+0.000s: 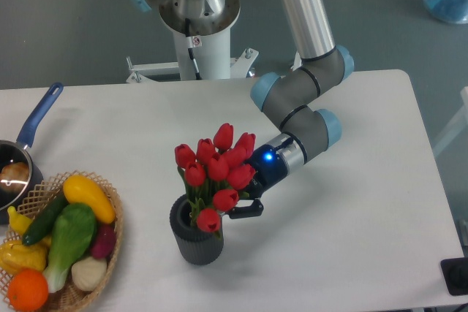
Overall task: Insert the flowers into the vase
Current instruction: 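Adjust the tulip bunch upright inside the vase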
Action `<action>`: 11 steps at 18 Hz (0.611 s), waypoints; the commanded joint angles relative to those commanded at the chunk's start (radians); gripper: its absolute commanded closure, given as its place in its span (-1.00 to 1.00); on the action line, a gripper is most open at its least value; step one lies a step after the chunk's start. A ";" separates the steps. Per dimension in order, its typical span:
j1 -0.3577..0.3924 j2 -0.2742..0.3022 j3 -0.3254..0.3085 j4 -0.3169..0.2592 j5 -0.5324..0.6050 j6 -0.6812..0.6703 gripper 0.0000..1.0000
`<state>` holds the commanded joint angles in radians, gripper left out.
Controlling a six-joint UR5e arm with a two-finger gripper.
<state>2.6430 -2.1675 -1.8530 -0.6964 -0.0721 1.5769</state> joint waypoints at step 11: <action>0.012 0.046 0.000 -0.002 0.086 -0.046 0.08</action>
<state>2.6553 -2.1215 -1.8530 -0.6980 0.0136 1.5309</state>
